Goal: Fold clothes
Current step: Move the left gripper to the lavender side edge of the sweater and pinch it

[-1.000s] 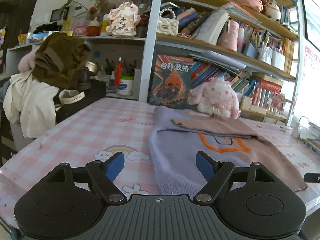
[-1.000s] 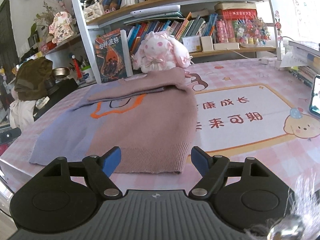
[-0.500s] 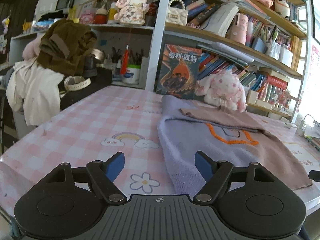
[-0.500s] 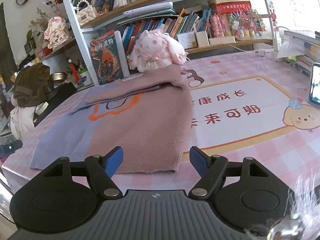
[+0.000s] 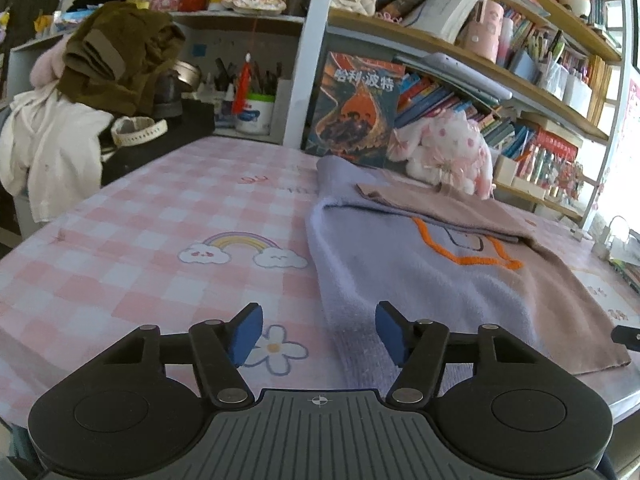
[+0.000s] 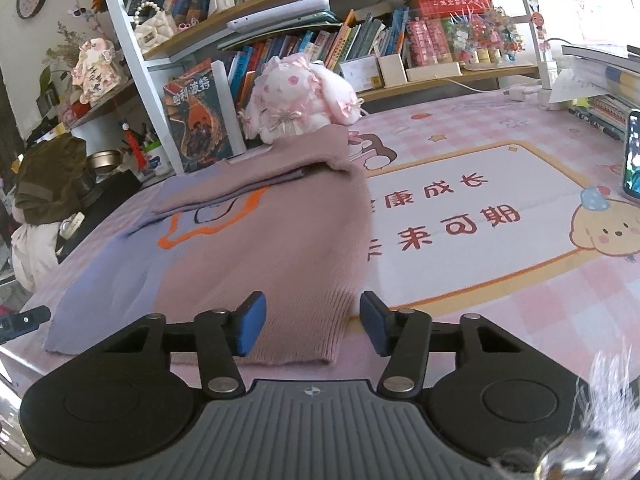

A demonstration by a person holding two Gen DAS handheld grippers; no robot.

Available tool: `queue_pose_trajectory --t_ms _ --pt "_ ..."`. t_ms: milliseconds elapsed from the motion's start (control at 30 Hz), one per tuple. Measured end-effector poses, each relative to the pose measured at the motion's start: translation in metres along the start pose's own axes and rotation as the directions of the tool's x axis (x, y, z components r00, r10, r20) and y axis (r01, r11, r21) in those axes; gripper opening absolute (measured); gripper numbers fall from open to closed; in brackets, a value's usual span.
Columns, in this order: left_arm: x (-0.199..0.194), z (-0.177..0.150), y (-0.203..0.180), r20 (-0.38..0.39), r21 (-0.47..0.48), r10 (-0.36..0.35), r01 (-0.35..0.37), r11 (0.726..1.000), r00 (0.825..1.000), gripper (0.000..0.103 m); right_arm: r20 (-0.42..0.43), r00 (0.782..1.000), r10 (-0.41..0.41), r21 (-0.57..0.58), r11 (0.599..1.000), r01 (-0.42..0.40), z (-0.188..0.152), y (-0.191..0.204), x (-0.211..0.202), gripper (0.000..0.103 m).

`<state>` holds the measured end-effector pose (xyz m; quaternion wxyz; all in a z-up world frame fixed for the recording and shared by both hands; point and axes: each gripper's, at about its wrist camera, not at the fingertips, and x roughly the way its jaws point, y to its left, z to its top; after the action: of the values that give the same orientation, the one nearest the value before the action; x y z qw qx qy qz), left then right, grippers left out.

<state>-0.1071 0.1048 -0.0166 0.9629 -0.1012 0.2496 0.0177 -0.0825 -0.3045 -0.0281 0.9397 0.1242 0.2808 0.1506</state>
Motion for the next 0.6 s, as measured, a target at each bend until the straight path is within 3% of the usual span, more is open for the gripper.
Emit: queue_pose_trajectory --t_ms 67,133,233,300,400,467,600 --pt "0.005 0.0 -0.003 -0.014 0.008 -0.005 0.005 1.0 1.0 0.06 -0.004 1.0 -0.008 -0.014 1.0 0.008 0.002 0.001 0.004 0.045" --pt "0.01 -0.001 -0.005 -0.022 0.013 -0.003 0.003 1.0 1.0 0.052 -0.007 1.0 -0.019 -0.035 0.999 0.019 0.004 0.003 0.009 0.041" --pt "0.015 -0.001 -0.009 -0.012 0.021 0.008 -0.008 1.0 1.0 0.036 -0.011 0.999 -0.035 -0.066 0.997 0.034 0.007 0.006 0.014 0.034" --pt "0.017 -0.001 -0.012 -0.016 0.017 -0.014 0.014 1.0 1.0 0.016 -0.015 0.999 -0.04 -0.085 0.996 0.039 0.008 0.008 0.018 0.03" --pt "0.017 0.0 -0.015 -0.007 0.012 -0.039 0.039 0.999 0.999 0.007 -0.03 0.999 -0.015 -0.077 0.997 0.013 0.009 0.009 0.021 0.025" --pt "0.012 0.004 -0.015 0.02 -0.019 -0.081 0.081 0.997 0.997 0.006 -0.04 0.999 0.002 -0.071 0.997 -0.005 0.01 0.01 0.022 0.016" --pt "0.006 0.013 -0.016 0.031 -0.046 -0.141 0.143 0.989 0.989 0.006 -0.001 0.991 0.135 0.038 0.99 -0.135 0.017 0.006 0.015 0.013"
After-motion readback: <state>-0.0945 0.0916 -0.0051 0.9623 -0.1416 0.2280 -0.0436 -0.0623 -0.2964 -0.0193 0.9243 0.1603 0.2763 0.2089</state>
